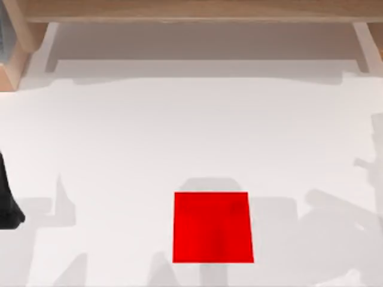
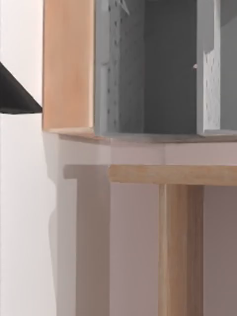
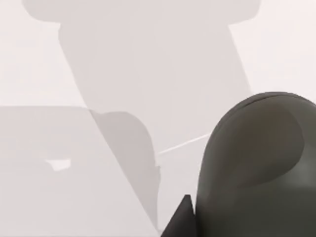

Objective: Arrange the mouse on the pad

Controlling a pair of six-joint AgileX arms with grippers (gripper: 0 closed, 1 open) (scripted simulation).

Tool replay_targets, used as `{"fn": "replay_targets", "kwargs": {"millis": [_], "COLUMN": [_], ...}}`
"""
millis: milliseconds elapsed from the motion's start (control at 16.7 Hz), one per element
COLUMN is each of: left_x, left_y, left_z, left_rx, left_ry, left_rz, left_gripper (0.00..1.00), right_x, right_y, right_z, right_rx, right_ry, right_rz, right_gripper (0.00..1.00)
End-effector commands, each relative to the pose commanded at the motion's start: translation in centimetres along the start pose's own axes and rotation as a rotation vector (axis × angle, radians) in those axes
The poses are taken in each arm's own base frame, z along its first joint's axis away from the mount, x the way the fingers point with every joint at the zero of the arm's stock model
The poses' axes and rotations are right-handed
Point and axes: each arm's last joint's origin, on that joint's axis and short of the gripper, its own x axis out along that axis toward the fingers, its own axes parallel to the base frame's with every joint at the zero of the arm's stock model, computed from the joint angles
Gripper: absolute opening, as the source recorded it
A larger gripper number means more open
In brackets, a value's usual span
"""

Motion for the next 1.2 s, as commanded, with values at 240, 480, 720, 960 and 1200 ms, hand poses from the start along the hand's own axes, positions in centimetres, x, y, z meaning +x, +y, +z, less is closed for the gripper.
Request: {"fn": "replay_targets", "kwargs": {"millis": [240,480,720,960,1200], "left_x": [0.0,0.0,0.0,0.0,0.0], "left_y": [0.0,0.0,0.0,0.0,0.0], "left_z": [0.0,0.0,0.0,0.0,0.0], "left_rx": [0.000,0.000,0.000,0.000,0.000], "left_ry": [0.000,0.000,0.000,0.000,0.000], "left_rz": [0.000,0.000,0.000,0.000,0.000], "left_gripper": [1.00,1.00,1.00,1.00,1.00], "right_x": [0.1,-0.2,0.0,1.0,2.4], "right_y": [0.5,3.1,7.8,13.5,19.1], "right_z": [0.2,1.0,1.3,0.0,-2.8], "right_rx": [-0.041,-0.299,-0.785,-1.422,-2.107], "right_ry": [0.004,0.016,0.053,0.112,0.177], "right_rz": [-0.001,-0.003,-0.005,0.011,0.060], "right_gripper": [0.00,0.00,0.00,0.00,0.00]}}
